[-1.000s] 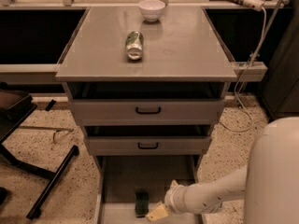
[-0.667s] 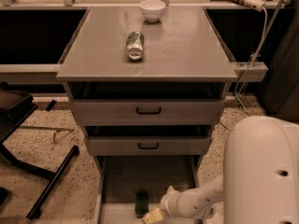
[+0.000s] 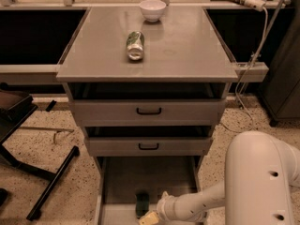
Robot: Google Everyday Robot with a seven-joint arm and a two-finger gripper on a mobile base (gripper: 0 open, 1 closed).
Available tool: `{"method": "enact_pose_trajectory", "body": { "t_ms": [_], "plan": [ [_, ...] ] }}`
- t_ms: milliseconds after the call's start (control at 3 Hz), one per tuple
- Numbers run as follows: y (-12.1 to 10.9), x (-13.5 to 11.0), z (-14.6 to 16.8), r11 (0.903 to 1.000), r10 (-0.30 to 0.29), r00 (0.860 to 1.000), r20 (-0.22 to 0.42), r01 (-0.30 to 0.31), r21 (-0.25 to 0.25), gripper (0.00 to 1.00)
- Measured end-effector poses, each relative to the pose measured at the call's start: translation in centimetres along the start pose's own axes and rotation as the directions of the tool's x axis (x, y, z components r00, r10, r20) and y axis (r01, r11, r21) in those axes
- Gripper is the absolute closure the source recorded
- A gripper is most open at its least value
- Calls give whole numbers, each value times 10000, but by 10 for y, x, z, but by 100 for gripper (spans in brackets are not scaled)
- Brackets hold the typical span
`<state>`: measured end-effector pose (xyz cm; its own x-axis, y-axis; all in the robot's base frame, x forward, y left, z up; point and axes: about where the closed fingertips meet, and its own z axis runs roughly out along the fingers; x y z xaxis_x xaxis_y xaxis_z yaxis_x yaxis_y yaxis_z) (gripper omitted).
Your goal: Pick sponge from bottom drawer and place on counter
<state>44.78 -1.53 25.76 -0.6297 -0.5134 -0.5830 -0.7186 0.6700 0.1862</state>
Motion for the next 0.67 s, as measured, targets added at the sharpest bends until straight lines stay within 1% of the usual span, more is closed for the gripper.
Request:
{"method": "enact_pose_trajectory", "body": {
  "t_ms": [333,667],
  "plan": [
    [0,0,0,10000,1,10000,1,-1,0,0],
    [3,2,24,9991,179,9993,317,-167,-387,0]
  ]
}}
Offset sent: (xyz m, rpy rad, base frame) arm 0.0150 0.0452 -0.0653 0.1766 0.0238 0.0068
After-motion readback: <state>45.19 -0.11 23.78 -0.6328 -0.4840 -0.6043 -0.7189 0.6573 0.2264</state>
